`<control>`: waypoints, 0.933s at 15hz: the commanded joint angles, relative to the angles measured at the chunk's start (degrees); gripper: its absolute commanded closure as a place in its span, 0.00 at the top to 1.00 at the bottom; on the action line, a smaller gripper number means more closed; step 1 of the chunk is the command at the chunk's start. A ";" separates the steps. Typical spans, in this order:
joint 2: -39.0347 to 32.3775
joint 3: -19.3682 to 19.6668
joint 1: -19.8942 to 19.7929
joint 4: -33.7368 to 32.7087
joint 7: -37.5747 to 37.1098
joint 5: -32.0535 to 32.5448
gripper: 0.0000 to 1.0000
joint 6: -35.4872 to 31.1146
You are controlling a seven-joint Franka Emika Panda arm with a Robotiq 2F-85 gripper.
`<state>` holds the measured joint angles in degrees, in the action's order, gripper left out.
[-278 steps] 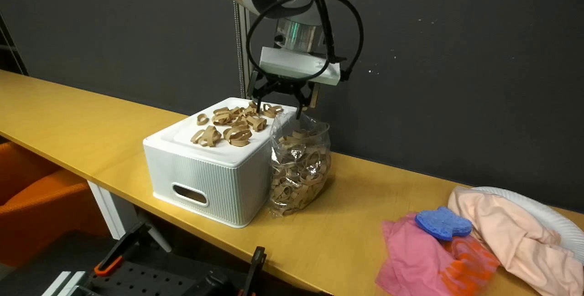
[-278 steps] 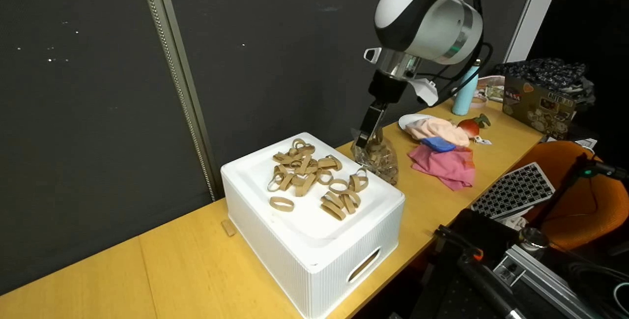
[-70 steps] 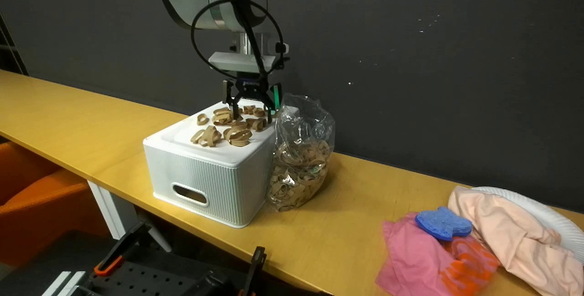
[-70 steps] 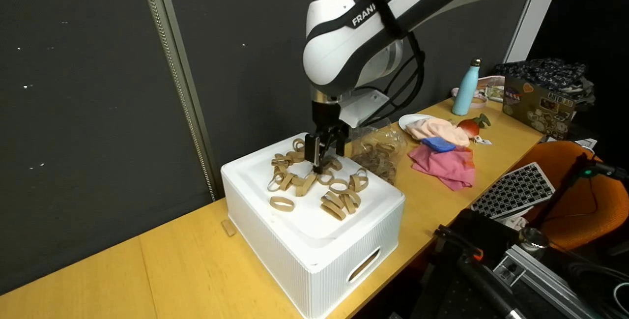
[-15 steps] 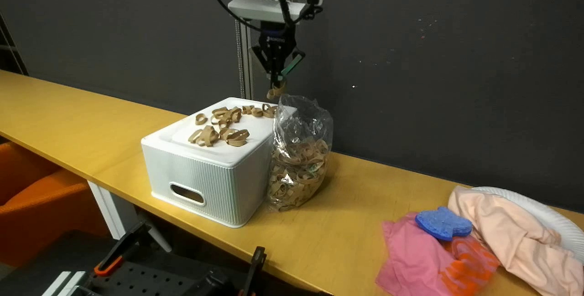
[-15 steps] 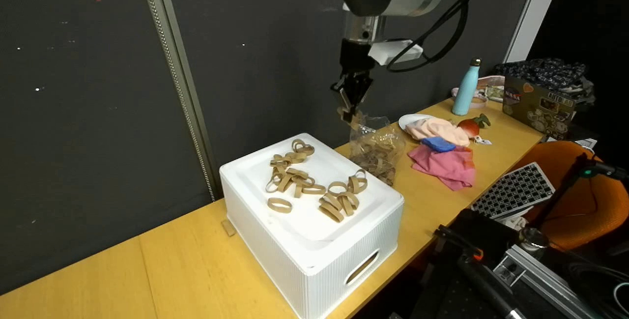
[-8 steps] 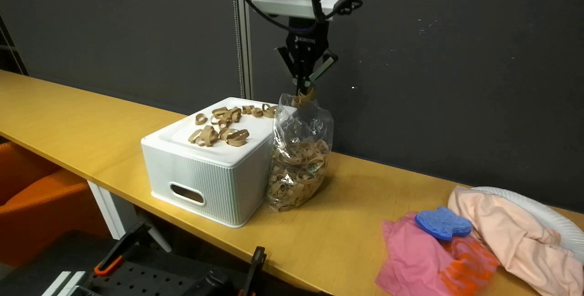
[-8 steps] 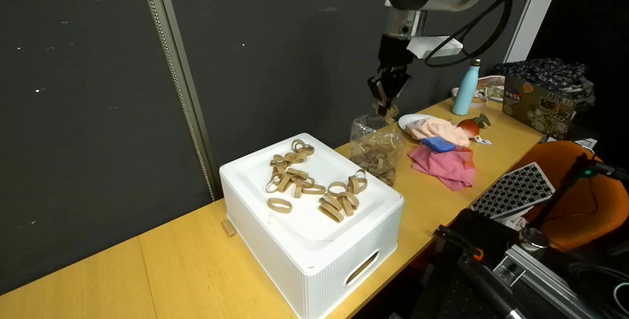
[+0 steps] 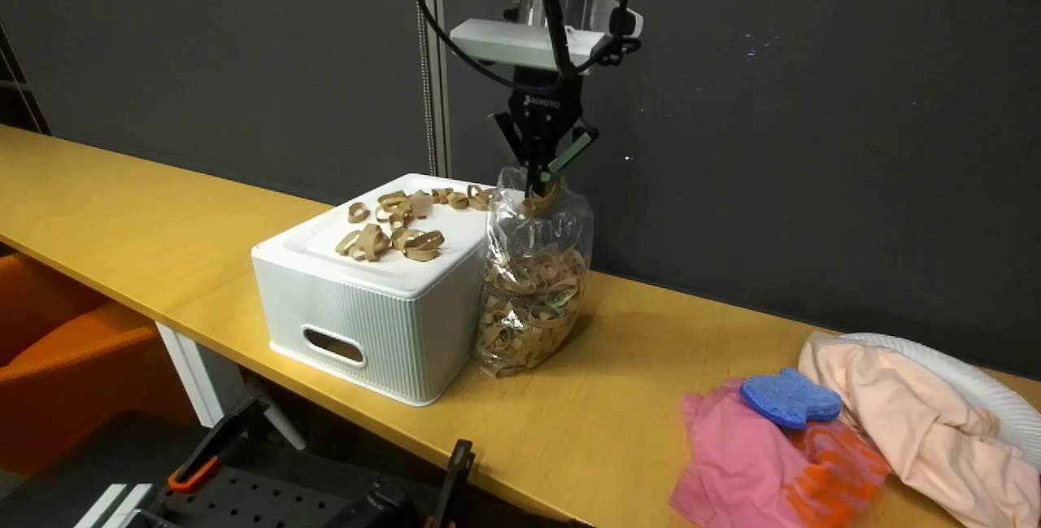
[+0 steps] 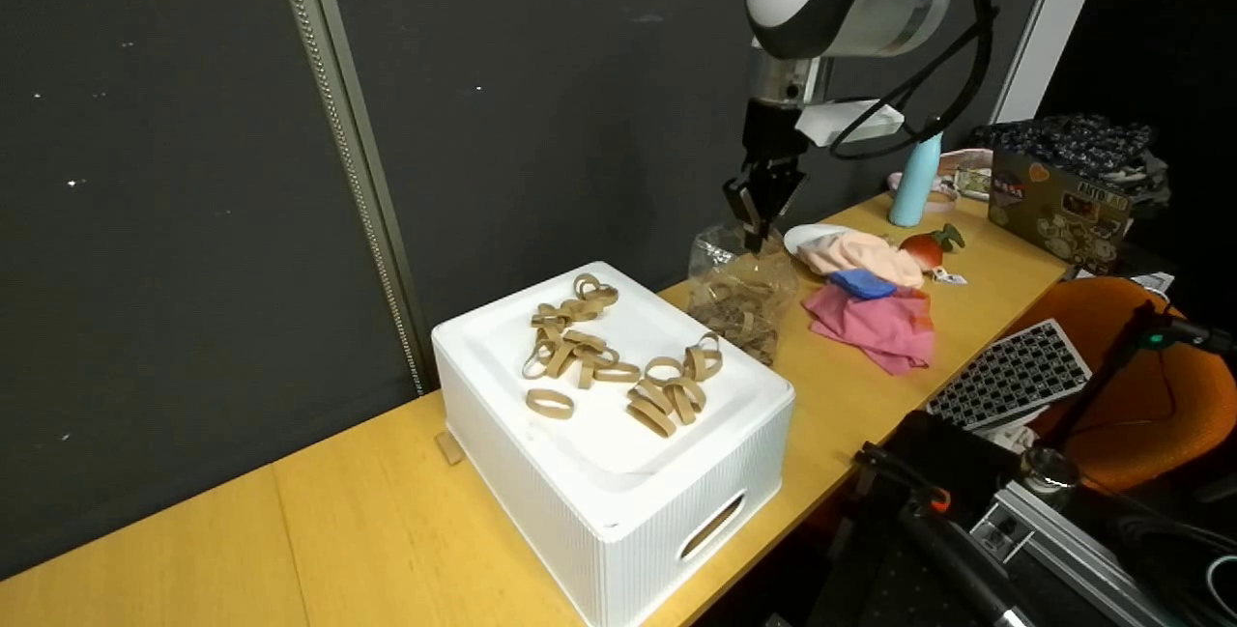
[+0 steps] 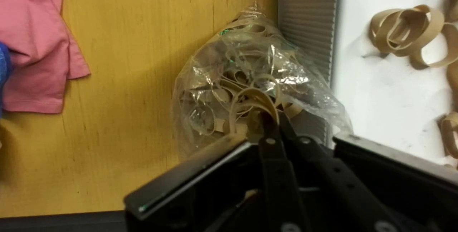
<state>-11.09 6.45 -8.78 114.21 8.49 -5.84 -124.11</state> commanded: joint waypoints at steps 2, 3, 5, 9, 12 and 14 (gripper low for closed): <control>-1.71 -0.63 -0.05 -3.22 0.84 -0.77 0.01 -1.45; -2.08 -0.73 -0.05 -3.72 0.84 -0.85 0.01 -1.45; -3.15 -0.96 -0.11 -4.58 1.05 -1.15 0.01 -1.45; -5.09 -1.33 -0.35 -4.99 1.45 -1.78 0.01 -1.43; -5.09 -1.42 -0.47 -4.70 1.13 -2.15 0.29 -1.03; -4.39 -1.41 -0.49 -4.55 0.94 -2.52 0.36 -0.45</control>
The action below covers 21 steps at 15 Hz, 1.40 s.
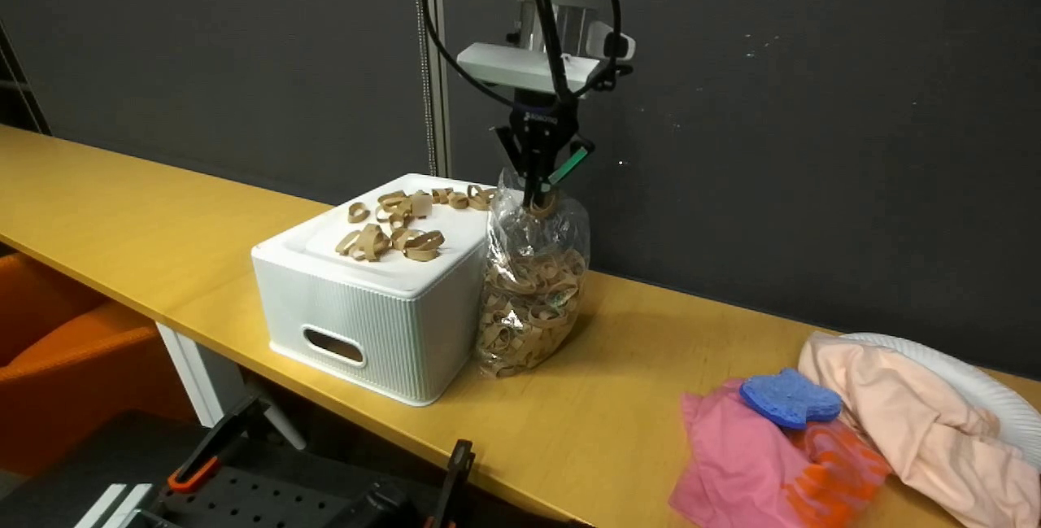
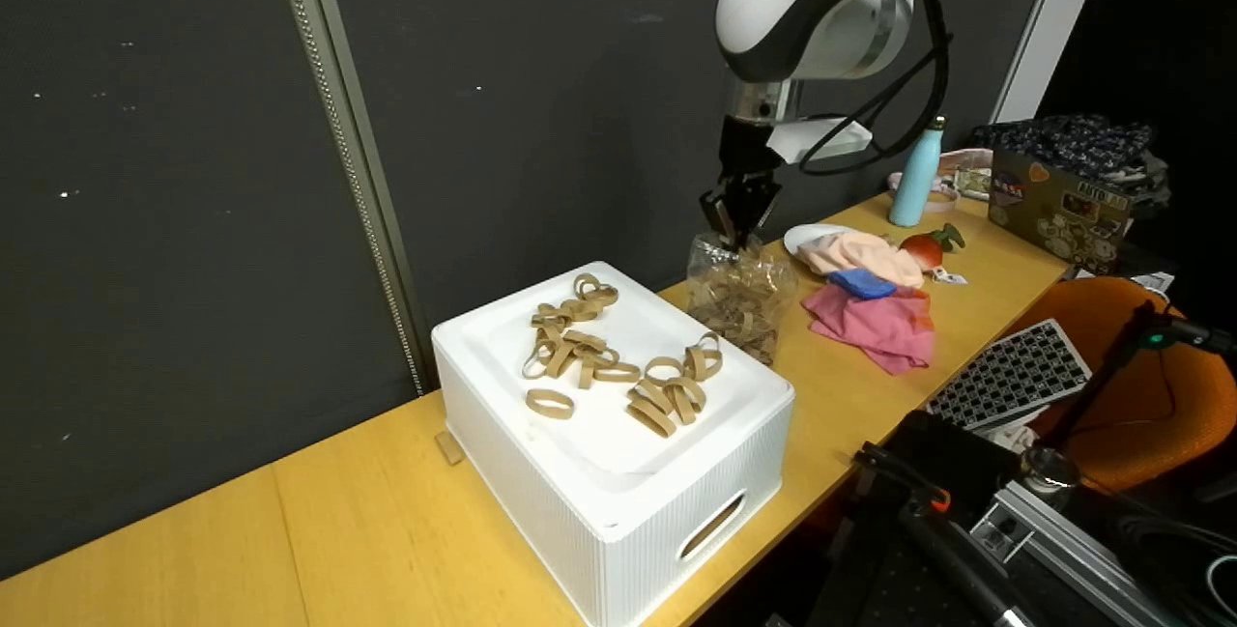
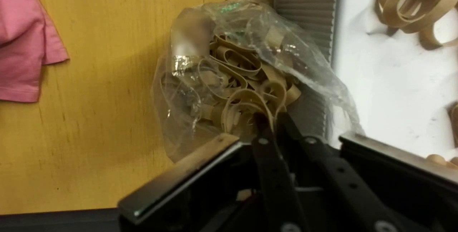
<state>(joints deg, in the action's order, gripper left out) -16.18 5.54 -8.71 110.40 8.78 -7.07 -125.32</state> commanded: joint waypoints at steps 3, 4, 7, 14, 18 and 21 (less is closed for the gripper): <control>1.18 -0.50 -0.42 -1.58 0.21 -1.48 0.58 1.62; 1.19 -0.51 -0.38 -1.98 0.09 -1.52 0.66 1.92; 1.59 -0.59 -0.21 -3.11 -0.23 -1.66 0.88 2.95; 1.56 -2.70 2.46 -9.75 0.30 -0.10 1.00 4.85; -2.63 -4.25 3.47 -13.00 3.74 -0.79 1.00 3.33; -6.04 -5.06 3.94 -14.01 3.99 -0.41 1.00 3.59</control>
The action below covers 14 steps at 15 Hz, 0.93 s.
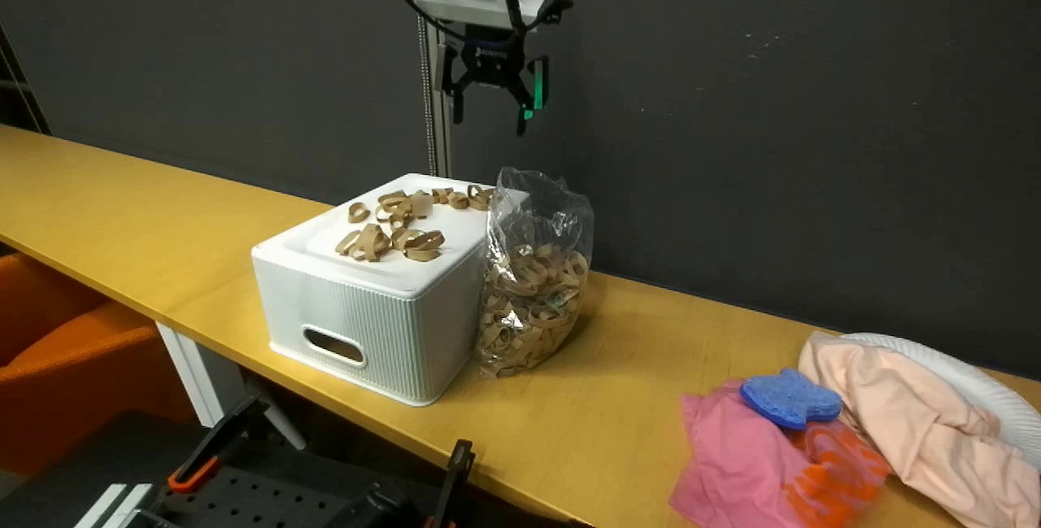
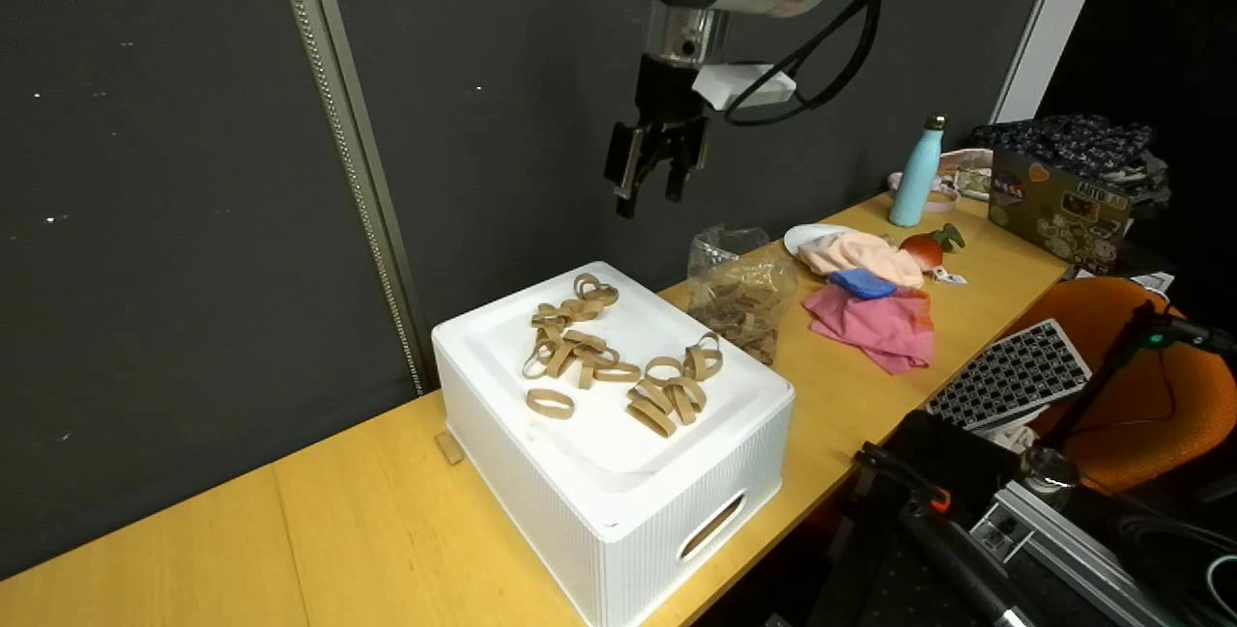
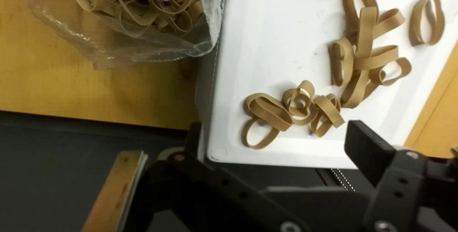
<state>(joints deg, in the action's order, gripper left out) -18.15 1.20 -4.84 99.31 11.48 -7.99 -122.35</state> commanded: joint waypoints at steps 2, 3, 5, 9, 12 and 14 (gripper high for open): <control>-6.45 -1.04 0.09 -3.29 1.73 0.64 1.00 0.18; -7.63 -1.24 0.09 -3.70 2.14 0.68 1.00 0.05; -10.00 -1.60 0.25 -4.85 3.50 1.28 1.00 -1.32; -13.90 -3.08 0.45 -7.61 7.11 2.45 1.00 -4.18; -16.43 -4.21 0.96 -10.55 8.16 3.50 1.00 -4.21; -17.87 -4.72 1.35 -12.41 8.29 3.96 1.00 -3.73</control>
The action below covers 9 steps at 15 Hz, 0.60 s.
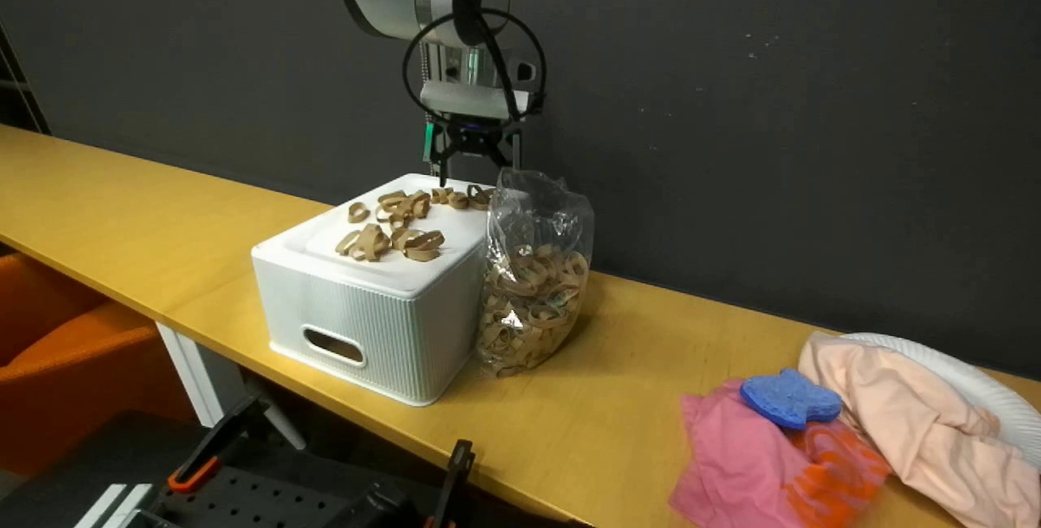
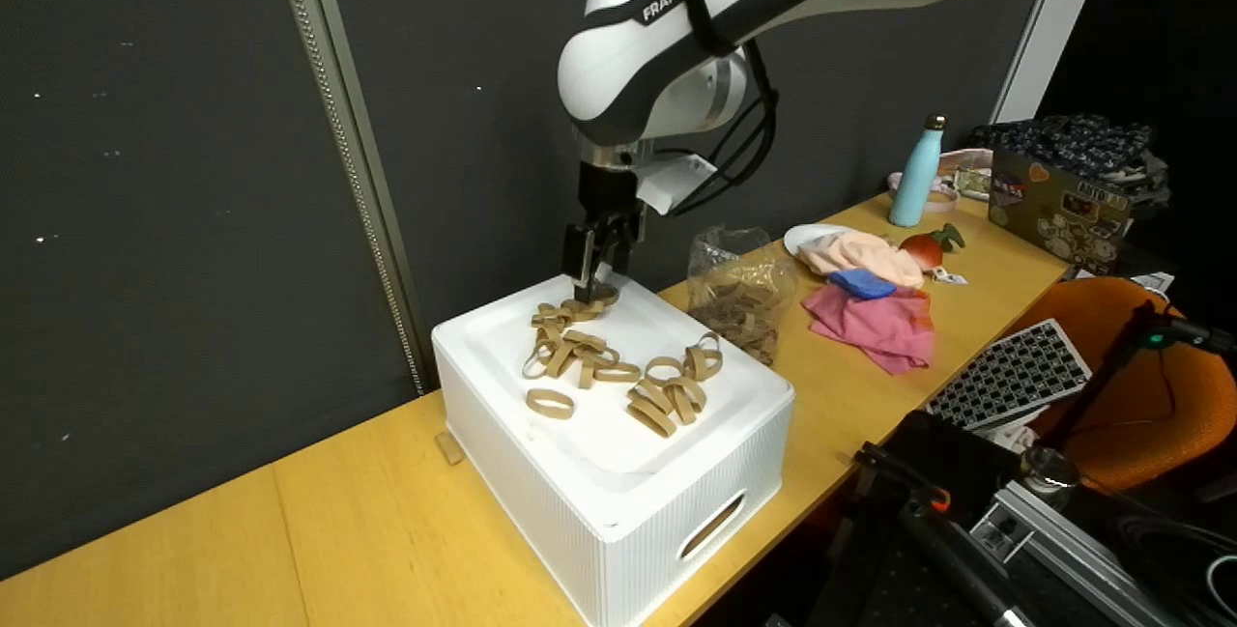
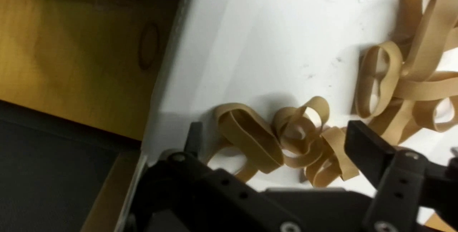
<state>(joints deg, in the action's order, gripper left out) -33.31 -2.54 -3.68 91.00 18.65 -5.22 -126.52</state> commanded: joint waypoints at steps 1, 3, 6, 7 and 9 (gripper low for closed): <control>-3.44 -1.15 0.38 -4.96 1.10 1.56 1.00 0.50; -4.53 -1.43 0.58 -6.36 1.35 1.91 1.00 0.61; -6.07 -1.67 0.82 -8.39 1.25 2.20 1.00 1.20; -6.42 -1.70 0.92 -8.92 1.17 2.28 1.00 1.48; -7.03 -1.59 1.01 -9.69 0.83 2.40 0.74 2.17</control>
<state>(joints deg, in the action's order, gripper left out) -38.63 -3.56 -2.45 84.51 19.22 -3.70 -126.41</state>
